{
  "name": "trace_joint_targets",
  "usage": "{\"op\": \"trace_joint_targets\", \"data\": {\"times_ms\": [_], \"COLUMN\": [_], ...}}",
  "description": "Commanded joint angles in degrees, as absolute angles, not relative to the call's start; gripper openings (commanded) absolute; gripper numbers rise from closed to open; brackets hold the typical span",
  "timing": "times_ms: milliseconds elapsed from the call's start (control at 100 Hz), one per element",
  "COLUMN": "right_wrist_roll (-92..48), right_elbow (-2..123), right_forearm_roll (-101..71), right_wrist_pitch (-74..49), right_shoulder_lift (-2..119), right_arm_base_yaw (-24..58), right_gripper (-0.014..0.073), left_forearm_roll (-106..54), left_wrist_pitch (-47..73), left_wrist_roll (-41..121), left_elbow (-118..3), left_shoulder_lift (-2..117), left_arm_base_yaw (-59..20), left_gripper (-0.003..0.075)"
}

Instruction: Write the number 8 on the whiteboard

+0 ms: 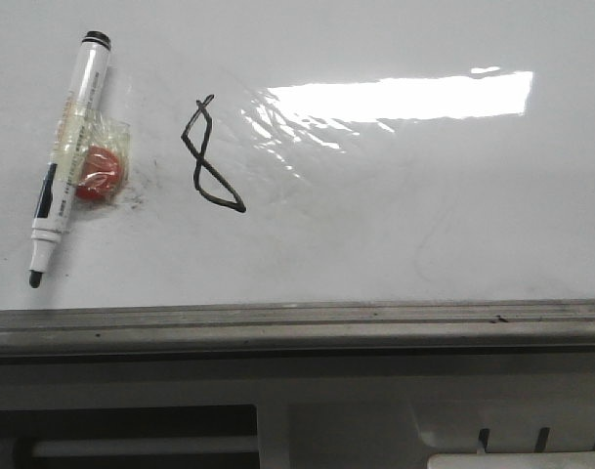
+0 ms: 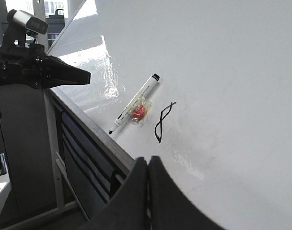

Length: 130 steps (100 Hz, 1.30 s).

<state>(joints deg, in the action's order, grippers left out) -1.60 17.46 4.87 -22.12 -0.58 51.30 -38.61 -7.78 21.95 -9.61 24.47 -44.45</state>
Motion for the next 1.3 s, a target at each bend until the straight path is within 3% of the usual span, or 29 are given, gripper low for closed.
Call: {"op": "trace_joint_targets", "data": {"times_ms": [0,160,280,520,710,880,990,1290], "right_wrist_roll": [-1.6,-1.6,-1.6,-1.6,-1.6,-1.6,-1.6,-1.6], "right_elbow": [18.7,18.7,18.7,18.7,18.7,18.7,18.7,18.7], "right_forearm_roll": [5.6,5.6,5.6,5.6,5.6,5.6,5.6,5.6], "right_wrist_pitch": [-17.9,-17.9,-17.9,-17.9,-17.9,-17.9,-17.9,-17.9], "right_shoulder_lift": [-0.7,-0.7,-0.7,-0.7,-0.7,-0.7,-0.7,-0.7], "right_arm_base_yaw": [50.9,50.9,50.9,50.9,50.9,50.9,50.9,50.9], "right_gripper": [-0.0064,-0.0064,-0.0064,-0.0064,-0.0064,-0.0064,-0.0064,-0.0063], "left_forearm_roll": [-38.5,-37.4,-24.5,-3.7,2.0,1.0,-1.9,-5.1], "left_wrist_pitch": [-10.5,-13.0,-12.8,-10.5,-6.6,-5.4,2.4,17.1], "left_wrist_roll": [21.6,21.6,20.4,-5.6,-8.6,-7.9,-1.8,-1.1], "left_elbow": [-10.7,-9.6,-8.5,-4.3,-1.7,1.8,1.8,1.9], "left_shoulder_lift": [24.6,24.6,22.3,13.0,5.5,1.0,-1.8,-1.8], "left_arm_base_yaw": [-44.3,-44.3,-41.6,-27.2,-15.3,-6.5,-2.6,-1.7], "left_gripper": [-0.002,-0.002,-0.002,-0.002,-0.002,-0.002,-0.002,-0.002]}}
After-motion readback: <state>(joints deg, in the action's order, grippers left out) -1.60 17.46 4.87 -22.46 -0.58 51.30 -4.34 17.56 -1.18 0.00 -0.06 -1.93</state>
